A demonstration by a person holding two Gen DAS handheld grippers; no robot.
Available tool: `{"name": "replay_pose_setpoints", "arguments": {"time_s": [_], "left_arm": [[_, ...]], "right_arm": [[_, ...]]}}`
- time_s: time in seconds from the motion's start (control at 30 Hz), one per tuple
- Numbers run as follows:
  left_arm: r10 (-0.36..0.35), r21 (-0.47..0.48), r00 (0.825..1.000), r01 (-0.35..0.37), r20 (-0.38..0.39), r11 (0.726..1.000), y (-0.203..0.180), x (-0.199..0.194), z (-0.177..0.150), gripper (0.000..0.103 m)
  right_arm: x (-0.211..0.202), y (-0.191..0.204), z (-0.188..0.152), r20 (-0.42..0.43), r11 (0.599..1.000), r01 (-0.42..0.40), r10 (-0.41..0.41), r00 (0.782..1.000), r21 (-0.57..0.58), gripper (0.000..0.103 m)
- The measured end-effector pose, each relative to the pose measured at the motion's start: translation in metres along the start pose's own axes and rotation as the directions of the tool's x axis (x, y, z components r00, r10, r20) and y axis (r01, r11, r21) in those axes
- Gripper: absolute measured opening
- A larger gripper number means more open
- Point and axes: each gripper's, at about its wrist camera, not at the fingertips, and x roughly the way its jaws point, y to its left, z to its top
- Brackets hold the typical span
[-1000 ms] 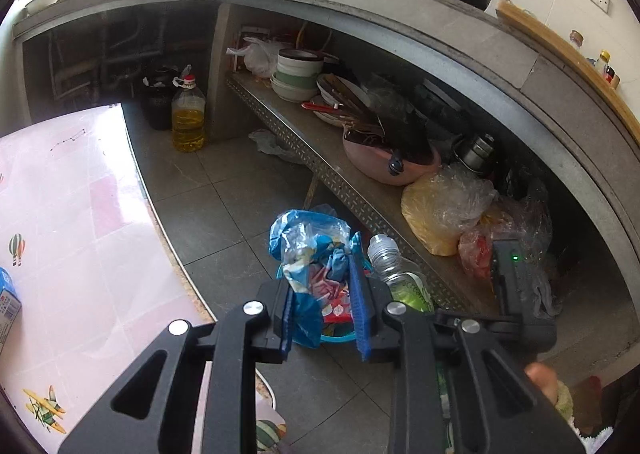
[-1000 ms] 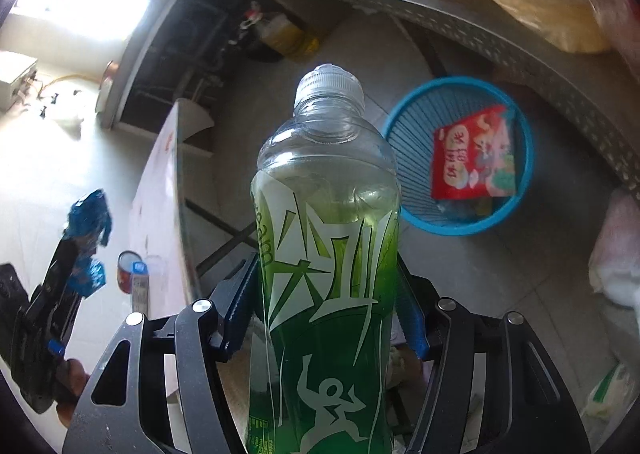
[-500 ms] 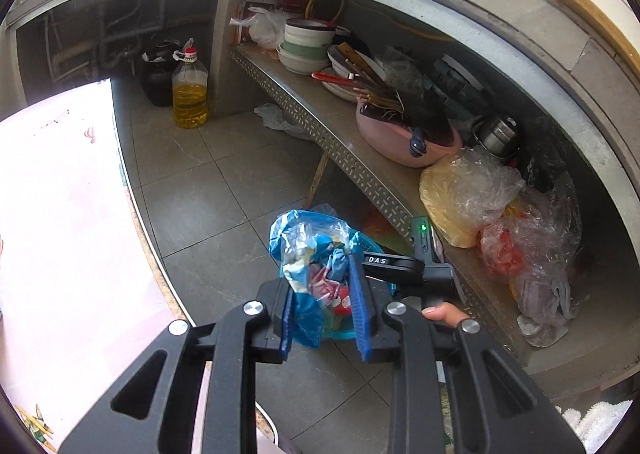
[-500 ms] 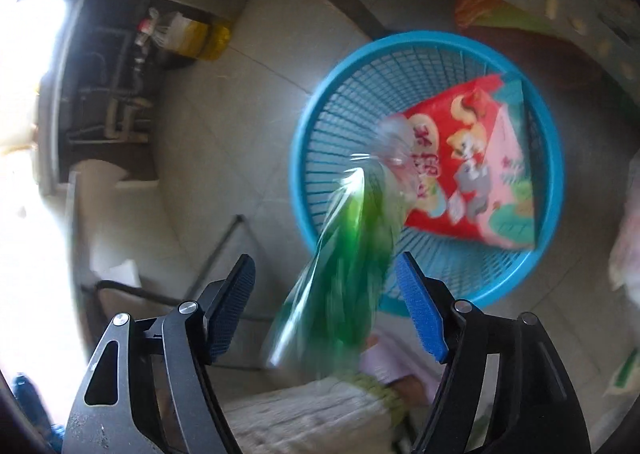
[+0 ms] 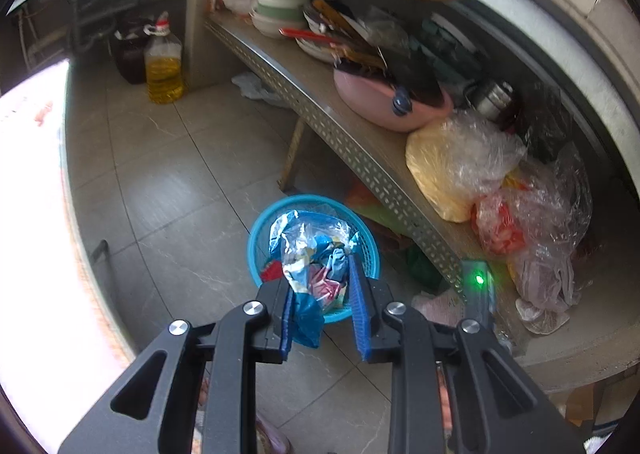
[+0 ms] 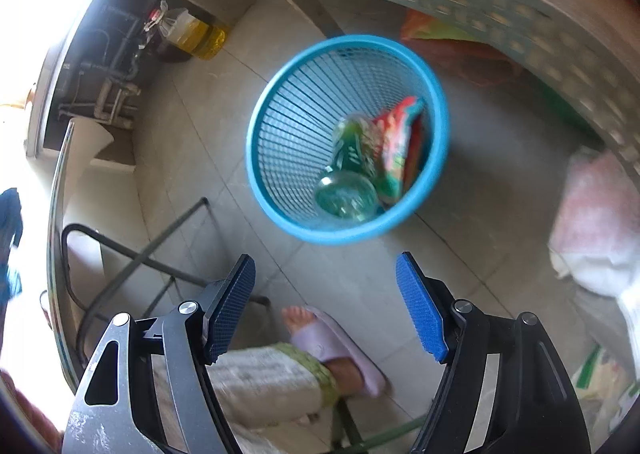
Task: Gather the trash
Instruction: 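Open the right tool to drop the bottle while the left tool drops the wrapper, then swing both open tools back from the basket to the table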
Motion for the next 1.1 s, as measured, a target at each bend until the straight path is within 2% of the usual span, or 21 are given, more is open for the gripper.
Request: {"name": "replay_pose_setpoints", "arguments": {"time_s": [0.17,0.33,0.37,0.4,0.47,0.5,0.57,0.67,0.83,1.1], "left_arm": [[-0.028,-0.001,0.997,0.028,-0.075,1.000,-0.011,0.035,0.008,0.023],[0.001,-0.042,0.990,-0.007,-0.140,0.999,-0.009,0.083,0.029,0.023],[0.007,-0.043,0.989,-0.013,-0.147,0.999,-0.009,0.095,0.034,0.026],[0.035,-0.039,0.985,-0.042,-0.167,0.998,-0.008,0.107,0.040,0.036],[0.084,-0.051,0.980,-0.095,-0.182,0.994,-0.003,0.122,0.046,0.048],[0.095,-0.064,0.979,-0.108,-0.183,0.992,-0.002,0.125,0.048,0.048],[0.082,-0.081,0.982,-0.096,-0.169,0.992,0.001,0.118,0.049,0.048],[0.104,-0.059,0.987,-0.112,-0.124,0.992,0.002,0.097,0.045,0.052],[0.094,-0.055,0.993,-0.099,-0.075,0.994,0.005,0.060,0.042,0.053],[0.078,-0.034,0.996,-0.076,0.041,0.997,0.005,-0.013,0.024,0.057]], "right_arm": [[-0.014,-0.004,-0.011,0.012,1.000,0.021,-0.020,1.000,-0.012,0.070],[-0.021,-0.008,-0.009,0.030,1.000,0.006,-0.007,1.000,0.013,0.070],[-0.022,-0.008,-0.009,0.030,1.000,0.002,-0.003,1.000,0.017,0.070],[-0.022,-0.008,-0.009,0.030,1.000,0.001,-0.001,1.000,0.019,0.070],[-0.024,-0.007,-0.010,0.026,1.000,-0.011,0.010,1.000,0.020,0.070],[-0.025,-0.006,-0.011,0.027,1.000,-0.013,0.013,1.000,0.017,0.070],[-0.026,-0.005,-0.012,0.030,1.000,-0.014,0.014,0.999,0.013,0.070],[-0.027,-0.002,-0.013,0.032,1.000,-0.010,0.010,0.999,0.005,0.070],[-0.030,0.009,-0.013,0.041,1.000,-0.015,0.016,0.999,-0.026,0.070],[-0.059,0.041,-0.020,0.138,0.992,0.024,-0.006,0.990,-0.126,0.073]]}}
